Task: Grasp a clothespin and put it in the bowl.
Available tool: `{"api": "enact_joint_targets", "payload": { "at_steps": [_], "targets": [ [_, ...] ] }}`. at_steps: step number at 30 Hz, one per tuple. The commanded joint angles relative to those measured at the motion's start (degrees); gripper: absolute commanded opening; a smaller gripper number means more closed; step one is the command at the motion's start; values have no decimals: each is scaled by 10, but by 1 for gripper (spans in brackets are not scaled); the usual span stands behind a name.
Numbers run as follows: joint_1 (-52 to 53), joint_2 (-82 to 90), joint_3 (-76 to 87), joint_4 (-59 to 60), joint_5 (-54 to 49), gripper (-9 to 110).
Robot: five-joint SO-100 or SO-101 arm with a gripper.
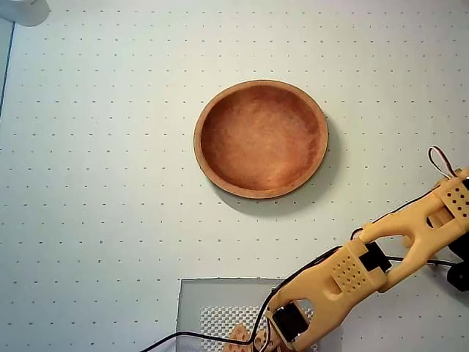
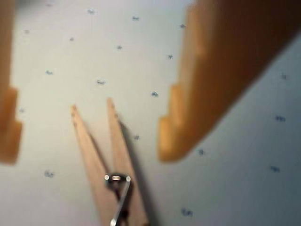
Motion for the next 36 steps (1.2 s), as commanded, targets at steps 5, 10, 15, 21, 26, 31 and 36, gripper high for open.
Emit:
{"api": "enact_joint_targets", "payload": {
  "at_steps": [5, 10, 15, 21, 26, 31, 36],
  "targets": [
    [8, 30, -7, 4, -37, 19],
    [8, 7, -7, 4, -36, 19],
    [9, -14, -12, 0, -36, 19],
    [22, -31, -14, -3, -39, 19],
    [37, -34, -14, -3, -37, 19],
    [51, -34, -14, -3, -39, 19],
    [61, -28, -16, -4, -40, 19]
  ]
}}
